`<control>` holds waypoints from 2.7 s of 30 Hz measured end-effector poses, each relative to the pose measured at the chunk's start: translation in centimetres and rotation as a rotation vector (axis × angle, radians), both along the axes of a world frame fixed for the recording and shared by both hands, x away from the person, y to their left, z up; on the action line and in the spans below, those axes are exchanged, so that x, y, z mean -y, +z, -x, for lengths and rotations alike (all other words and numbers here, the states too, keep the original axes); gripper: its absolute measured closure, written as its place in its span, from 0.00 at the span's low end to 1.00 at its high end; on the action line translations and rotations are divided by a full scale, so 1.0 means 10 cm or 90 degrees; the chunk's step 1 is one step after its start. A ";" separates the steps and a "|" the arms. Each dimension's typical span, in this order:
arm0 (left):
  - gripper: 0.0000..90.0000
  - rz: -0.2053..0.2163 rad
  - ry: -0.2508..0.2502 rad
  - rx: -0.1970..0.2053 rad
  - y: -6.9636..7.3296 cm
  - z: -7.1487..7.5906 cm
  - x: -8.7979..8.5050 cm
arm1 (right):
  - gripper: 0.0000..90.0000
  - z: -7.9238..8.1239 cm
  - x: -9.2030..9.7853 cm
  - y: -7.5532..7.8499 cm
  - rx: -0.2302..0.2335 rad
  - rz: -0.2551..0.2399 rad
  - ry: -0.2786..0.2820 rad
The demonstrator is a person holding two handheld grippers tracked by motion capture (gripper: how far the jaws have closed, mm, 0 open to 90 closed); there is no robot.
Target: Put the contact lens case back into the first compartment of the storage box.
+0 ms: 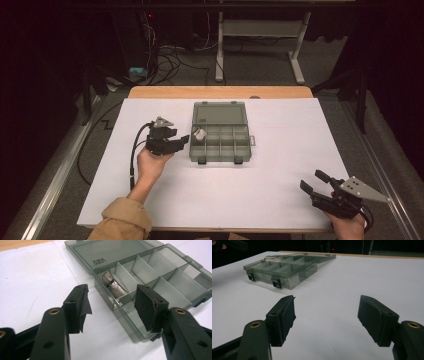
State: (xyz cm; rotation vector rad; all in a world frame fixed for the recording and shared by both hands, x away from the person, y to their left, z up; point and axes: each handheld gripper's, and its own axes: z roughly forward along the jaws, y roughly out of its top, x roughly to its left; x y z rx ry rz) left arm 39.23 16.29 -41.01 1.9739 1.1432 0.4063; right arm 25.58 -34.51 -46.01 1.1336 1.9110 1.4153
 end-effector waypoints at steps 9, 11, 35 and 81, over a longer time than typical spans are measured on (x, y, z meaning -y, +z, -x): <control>0.48 0.006 0.005 0.025 -0.02 0.19 -0.14 | 0.34 0.01 -0.01 0.00 0.004 0.006 -0.001; 0.48 0.010 0.008 0.020 -0.04 0.22 -0.17 | 0.34 0.01 0.00 0.00 0.003 0.003 -0.001; 0.45 0.034 0.021 0.056 -0.15 0.67 -0.52 | 0.34 0.00 0.00 0.00 -0.003 0.002 -0.004; 0.40 0.085 0.059 0.077 -0.52 1.25 -1.00 | 0.34 0.01 0.00 0.01 0.009 -0.006 -0.021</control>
